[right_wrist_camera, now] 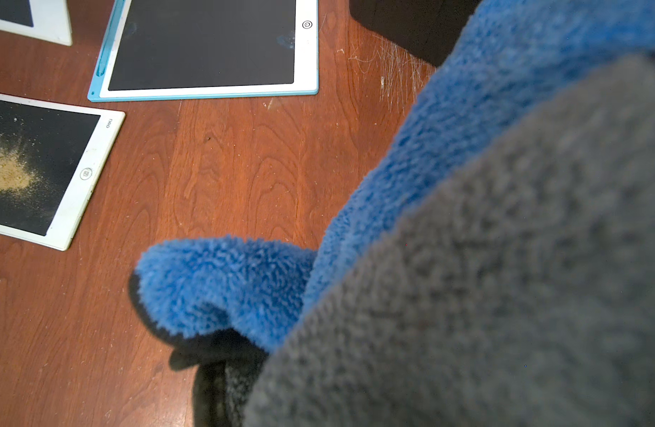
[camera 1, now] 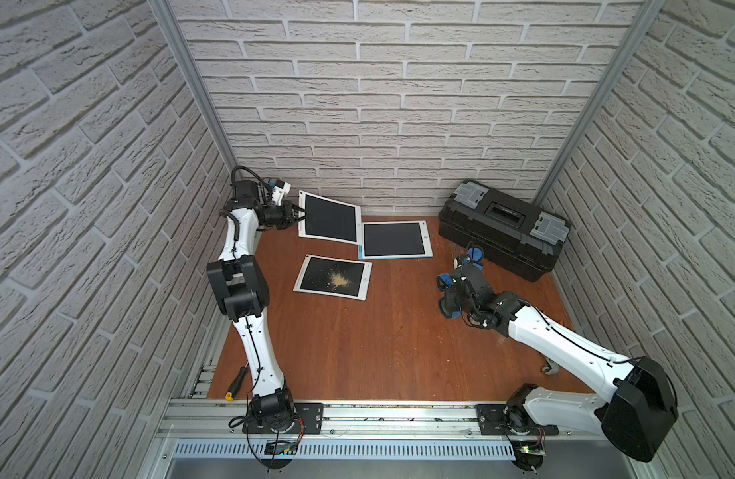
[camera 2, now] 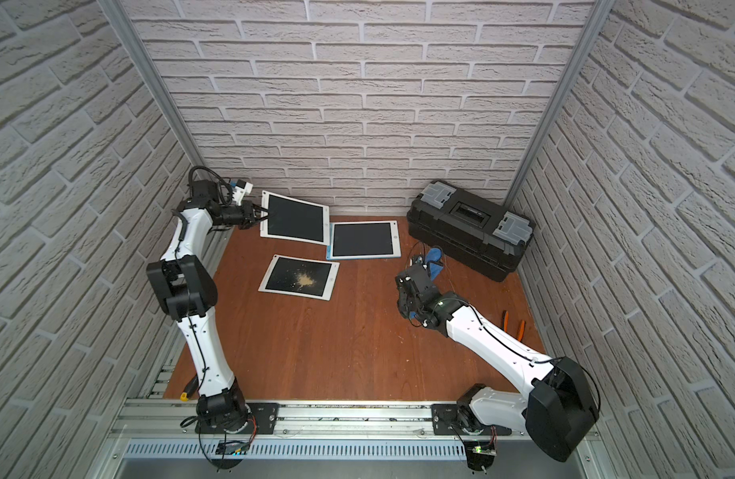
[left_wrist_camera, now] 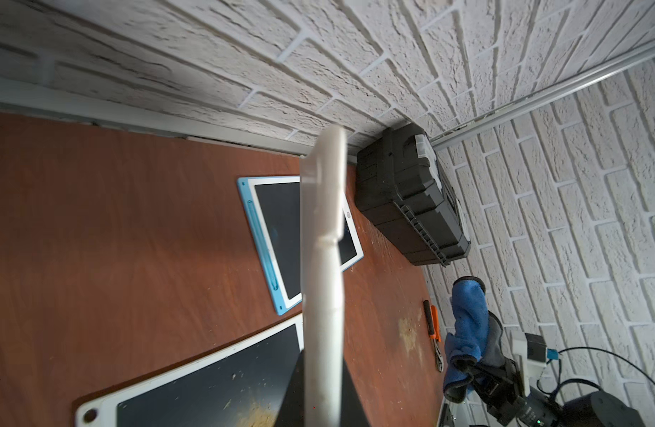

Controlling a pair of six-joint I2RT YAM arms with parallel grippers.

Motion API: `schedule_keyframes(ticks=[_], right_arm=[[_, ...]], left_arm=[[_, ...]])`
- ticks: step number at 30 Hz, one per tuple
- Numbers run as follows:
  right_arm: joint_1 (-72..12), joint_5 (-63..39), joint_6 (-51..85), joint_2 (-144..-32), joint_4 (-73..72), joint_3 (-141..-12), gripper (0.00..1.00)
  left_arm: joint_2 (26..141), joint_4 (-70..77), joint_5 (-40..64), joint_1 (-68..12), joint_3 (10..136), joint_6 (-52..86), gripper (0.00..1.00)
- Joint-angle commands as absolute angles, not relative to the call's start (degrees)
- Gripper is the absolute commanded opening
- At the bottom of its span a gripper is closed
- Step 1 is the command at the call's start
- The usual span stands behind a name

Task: Wipe the drawing tablet
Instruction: Place the dirt on the drawing tablet.

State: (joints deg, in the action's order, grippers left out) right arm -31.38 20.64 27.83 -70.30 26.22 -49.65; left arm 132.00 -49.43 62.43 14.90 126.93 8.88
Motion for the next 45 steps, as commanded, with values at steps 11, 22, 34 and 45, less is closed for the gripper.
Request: schedule_keyframes(ticks=[11, 22, 34, 45], right_arm=[[-31.41, 18.13, 27.97, -73.61, 22.88, -49.52, 0.03], [-31.38, 17.71, 27.69, -74.44, 22.68, -49.65, 0.03], [-31.38, 16.98, 27.69, -75.27, 22.90, -49.96, 0.03], [-31.38, 15.64, 27.15, -76.58, 22.76, -50.30, 0.03]], left_arm=[[150.71, -65.62, 63.36, 19.52, 146.39, 3.05, 0.00], [156.01, -55.26, 57.74, 19.37, 147.84, 13.18, 0.00], [159.64, -56.25, 56.11, 18.92, 150.23, 9.68, 0.11], [158.66, -56.94, 44.02, 19.16, 150.19, 9.03, 0.46]])
